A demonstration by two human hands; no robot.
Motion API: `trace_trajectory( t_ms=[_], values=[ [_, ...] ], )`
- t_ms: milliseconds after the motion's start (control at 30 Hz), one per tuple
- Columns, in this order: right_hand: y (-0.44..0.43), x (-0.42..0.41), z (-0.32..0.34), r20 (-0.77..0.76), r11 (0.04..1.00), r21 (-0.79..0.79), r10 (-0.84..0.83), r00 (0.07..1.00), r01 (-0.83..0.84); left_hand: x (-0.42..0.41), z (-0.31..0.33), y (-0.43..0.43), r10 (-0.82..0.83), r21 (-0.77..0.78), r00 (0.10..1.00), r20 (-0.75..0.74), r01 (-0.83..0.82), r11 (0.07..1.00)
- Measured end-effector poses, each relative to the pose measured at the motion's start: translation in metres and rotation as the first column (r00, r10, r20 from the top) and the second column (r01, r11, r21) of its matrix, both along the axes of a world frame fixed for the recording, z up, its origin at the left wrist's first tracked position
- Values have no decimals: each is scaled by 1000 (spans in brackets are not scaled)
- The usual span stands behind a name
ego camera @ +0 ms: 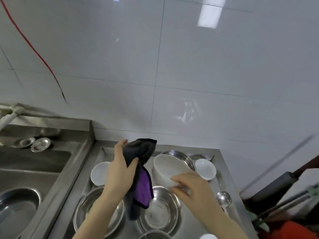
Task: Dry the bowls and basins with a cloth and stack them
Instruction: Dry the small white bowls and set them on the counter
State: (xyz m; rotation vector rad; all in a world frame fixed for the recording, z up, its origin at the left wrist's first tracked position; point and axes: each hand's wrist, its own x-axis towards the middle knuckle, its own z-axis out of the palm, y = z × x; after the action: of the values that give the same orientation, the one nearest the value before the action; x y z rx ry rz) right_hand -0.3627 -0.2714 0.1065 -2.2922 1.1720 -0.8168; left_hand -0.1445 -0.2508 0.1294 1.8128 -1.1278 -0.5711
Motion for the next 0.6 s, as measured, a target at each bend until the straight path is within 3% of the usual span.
trace_trajectory(
  t_ms=[100, 200, 300, 400, 467, 533, 600],
  values=[
    [2, 5, 3, 179, 970, 209, -165, 970, 127, 4, -2, -8, 12, -8, 1000, -9, -12, 1000],
    [0, 22, 11, 209, 946, 306, -175, 962, 105, -2, -6, -15, -130, 27, 979, -156, 135, 990],
    [-5, 35, 13, 280, 927, 361, -215, 936, 104, -7, -3, -17, -259, 0, 855, -449, 290, 957],
    [-10, 39, 20, 365, 901, 419, -285, 887, 117, 2, 0, -14, -368, -66, 734, -570, 406, 912],
    [-14, 41, 27, 405, 882, 459, -314, 859, 106, 3, 5, -13, -471, -107, 701, -535, 497, 861],
    [-15, 44, 33, 453, 858, 509, -339, 825, 73, -4, 8, -16, -482, -149, 797, -364, 461, 875],
    [-14, 45, 36, 450, 857, 513, -318, 834, 50, -13, 9, -22, -382, -206, 901, -205, 342, 917]
  ],
)
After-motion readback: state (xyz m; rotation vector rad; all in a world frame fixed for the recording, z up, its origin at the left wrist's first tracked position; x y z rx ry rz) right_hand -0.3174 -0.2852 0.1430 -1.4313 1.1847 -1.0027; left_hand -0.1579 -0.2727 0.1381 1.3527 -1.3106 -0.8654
